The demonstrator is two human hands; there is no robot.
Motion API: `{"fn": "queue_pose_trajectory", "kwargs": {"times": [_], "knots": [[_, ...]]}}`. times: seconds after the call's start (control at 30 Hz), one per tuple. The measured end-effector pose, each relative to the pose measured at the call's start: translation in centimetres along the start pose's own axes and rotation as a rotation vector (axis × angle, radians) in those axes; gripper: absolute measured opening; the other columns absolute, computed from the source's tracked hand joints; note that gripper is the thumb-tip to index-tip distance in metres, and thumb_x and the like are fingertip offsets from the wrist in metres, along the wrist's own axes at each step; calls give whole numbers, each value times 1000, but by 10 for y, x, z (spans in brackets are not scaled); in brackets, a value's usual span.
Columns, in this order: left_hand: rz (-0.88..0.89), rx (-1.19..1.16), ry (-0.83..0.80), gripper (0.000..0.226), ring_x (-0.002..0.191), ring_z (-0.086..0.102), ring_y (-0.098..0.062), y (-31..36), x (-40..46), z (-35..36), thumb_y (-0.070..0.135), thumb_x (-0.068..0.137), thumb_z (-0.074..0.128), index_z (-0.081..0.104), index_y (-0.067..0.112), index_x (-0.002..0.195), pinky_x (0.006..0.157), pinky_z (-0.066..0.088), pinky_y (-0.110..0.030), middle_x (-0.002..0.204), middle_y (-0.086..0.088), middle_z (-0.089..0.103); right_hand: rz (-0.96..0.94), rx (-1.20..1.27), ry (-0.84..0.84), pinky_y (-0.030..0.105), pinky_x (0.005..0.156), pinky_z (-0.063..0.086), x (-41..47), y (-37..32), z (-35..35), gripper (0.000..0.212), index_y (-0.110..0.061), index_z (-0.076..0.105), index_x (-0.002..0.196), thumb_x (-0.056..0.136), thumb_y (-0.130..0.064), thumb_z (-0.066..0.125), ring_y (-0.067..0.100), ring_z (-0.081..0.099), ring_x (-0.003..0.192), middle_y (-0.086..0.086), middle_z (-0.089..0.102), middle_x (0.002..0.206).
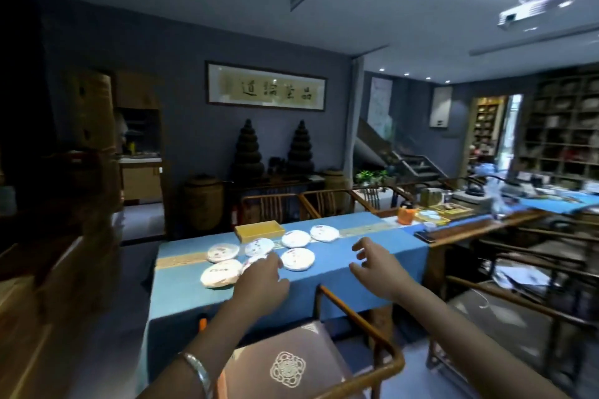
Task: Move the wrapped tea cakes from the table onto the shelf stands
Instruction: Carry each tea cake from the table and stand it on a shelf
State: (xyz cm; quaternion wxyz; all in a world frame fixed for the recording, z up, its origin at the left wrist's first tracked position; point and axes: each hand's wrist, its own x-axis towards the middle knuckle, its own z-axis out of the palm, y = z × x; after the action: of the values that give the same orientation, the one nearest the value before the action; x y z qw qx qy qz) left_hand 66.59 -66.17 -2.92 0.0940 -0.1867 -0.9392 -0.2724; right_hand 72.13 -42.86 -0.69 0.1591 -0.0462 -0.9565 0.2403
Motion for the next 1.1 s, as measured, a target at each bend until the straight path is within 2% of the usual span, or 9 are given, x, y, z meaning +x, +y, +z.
{"fn": "queue_pose_trajectory", "kwargs": {"times": [0.17, 0.23, 0.33, 0.4, 0.5, 0.6, 0.77, 0.9, 1.1], "knots": [[173, -32, -179, 25, 102, 58, -25, 111, 65, 87, 24, 87, 53, 53, 19, 111, 85, 50, -37, 112, -4, 65, 194, -74, 99, 28, 76, 42, -13, 130, -64, 31, -15, 49, 116, 91, -29, 60, 22, 59, 104, 9, 58, 118], [245, -26, -242, 21, 101, 58, -26, 148, 85, 121, 25, 88, 53, 52, 18, 107, 84, 50, -37, 111, -4, 64, 283, -97, 140, 30, 74, 43, -21, 175, -84, 28, -13, 51, 110, 88, -26, 60, 24, 60, 100, 9, 62, 112], [347, -11, -329, 23, 106, 58, -25, 196, 115, 171, 26, 89, 53, 54, 17, 111, 85, 48, -34, 115, -3, 63, 399, -105, 176, 35, 79, 49, -24, 233, -107, 25, -12, 54, 108, 86, -22, 58, 26, 62, 95, 7, 65, 101], [395, -27, -377, 26, 105, 58, -23, 224, 142, 202, 26, 90, 53, 54, 17, 114, 86, 50, -34, 115, -2, 63, 448, -110, 196, 32, 76, 46, -16, 269, -119, 22, -15, 52, 104, 85, -24, 59, 23, 61, 95, 0, 61, 97], [438, -64, -424, 25, 102, 58, -21, 261, 189, 245, 26, 91, 51, 53, 18, 115, 87, 52, -37, 110, -2, 64, 499, -146, 210, 27, 72, 39, 11, 318, -133, 20, -22, 47, 101, 86, -27, 59, 19, 58, 94, -3, 55, 99], [452, -123, -456, 25, 102, 59, -19, 291, 244, 280, 25, 93, 51, 51, 21, 117, 87, 53, -37, 110, 0, 63, 548, -203, 168, 32, 84, 48, 53, 361, -144, 32, -14, 50, 117, 89, -27, 59, 23, 60, 107, 5, 60, 115], [446, -128, -436, 16, 94, 58, -14, 315, 331, 327, 26, 90, 51, 51, 27, 106, 80, 55, -35, 102, 5, 61, 563, -236, 165, 35, 88, 48, 137, 416, -160, 39, -13, 50, 123, 90, -31, 57, 23, 59, 109, 7, 59, 121], [398, -113, -476, 21, 98, 59, -16, 313, 379, 363, 28, 90, 53, 53, 25, 111, 86, 54, -36, 106, 2, 62, 537, -231, 119, 32, 89, 46, 192, 456, -147, 40, -12, 50, 128, 91, -28, 55, 22, 58, 113, 6, 59, 124], [295, -41, -429, 24, 104, 59, -22, 296, 471, 413, 28, 91, 51, 53, 19, 113, 87, 50, -36, 116, -3, 63, 425, -202, 56, 35, 83, 51, 297, 523, -123, 36, -19, 49, 123, 90, -30, 57, 17, 60, 96, 1, 61, 108]]}}
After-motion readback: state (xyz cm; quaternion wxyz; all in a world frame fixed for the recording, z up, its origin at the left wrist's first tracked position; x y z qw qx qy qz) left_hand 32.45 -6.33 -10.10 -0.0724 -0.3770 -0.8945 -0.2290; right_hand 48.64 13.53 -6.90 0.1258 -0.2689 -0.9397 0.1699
